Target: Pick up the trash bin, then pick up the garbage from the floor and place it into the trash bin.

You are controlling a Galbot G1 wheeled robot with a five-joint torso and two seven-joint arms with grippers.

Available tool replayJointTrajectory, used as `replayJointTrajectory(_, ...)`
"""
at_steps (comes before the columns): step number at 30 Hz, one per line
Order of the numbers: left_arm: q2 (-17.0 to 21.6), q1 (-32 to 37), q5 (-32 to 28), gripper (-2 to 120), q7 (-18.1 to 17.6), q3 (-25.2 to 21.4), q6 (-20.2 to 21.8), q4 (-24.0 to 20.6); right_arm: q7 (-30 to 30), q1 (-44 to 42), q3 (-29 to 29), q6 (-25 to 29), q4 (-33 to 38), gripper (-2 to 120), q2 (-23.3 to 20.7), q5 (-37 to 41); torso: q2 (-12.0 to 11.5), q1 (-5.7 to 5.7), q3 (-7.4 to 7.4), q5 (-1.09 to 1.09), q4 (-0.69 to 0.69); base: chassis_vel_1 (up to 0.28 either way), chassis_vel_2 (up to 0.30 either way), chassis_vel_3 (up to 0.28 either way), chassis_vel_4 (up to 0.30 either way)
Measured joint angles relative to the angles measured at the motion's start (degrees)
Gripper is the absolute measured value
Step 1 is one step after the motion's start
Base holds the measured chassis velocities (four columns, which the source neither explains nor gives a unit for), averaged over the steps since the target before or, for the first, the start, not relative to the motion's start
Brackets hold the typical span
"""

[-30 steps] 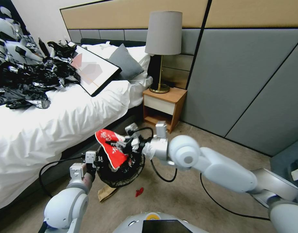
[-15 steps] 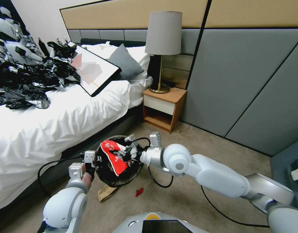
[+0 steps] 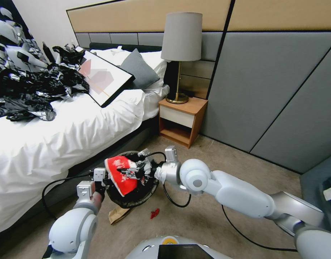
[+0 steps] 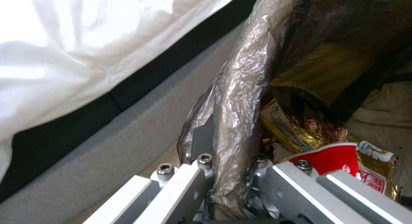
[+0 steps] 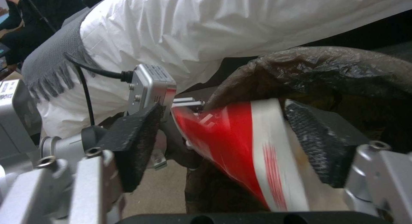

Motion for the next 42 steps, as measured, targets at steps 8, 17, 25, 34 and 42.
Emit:
replayJointTrajectory(8, 0.2, -0.3, 0.0, 0, 0.0, -0.3, 0.0, 0.0, 0.6, -0.4, 1.1, -0.2, -0.7, 100, -0.3, 0.1, 0.0, 0.0, 0.0, 0.0, 0.0, 0.0, 0.0, 0.0, 0.0)
replayJointTrajectory(17, 0.3, -0.4, 0.0, 0, 0.0, -0.5, 0.0, 0.1, 0.6, -1.0, 2.7, -0.4, 0.3, 100, -0.9, 0.1, 0.0, 0.0, 0.0, 0.01, 0.0, 0.0, 0.0, 0.0, 0.0)
replayJointTrajectory(25, 0.6, -0.4, -0.1, 0, 0.1, -0.8, 0.0, 0.1, 1.7, -1.7, 12.5, -0.9, 2.8, 100, -2.2, -2.4, 0.0, 0.0, 0.0, 0.01, 0.02, 0.0, 0.0, 0.0, 0.0)
replayJointTrajectory(34, 1.1, -0.2, -1.6, 0, -0.3, -0.9, 0.0, -1.3, 1.6, -19.5, 37.4, 2.6, 1.2, 100, -8.8, -35.0, 0.0, 0.0, 0.0, 0.03, -0.02, 0.0, 0.0, 0.0, 0.0)
replayJointTrajectory(42, 0.8, 0.0, -1.9, 0, -0.7, -0.7, 0.0, -1.5, -2.8, -35.8, 56.4, 8.2, -1.2, 100, -6.2, -51.4, 0.0, 0.0, 0.0, 0.01, 0.0, 0.0, 0.0, 0.0, 0.0)
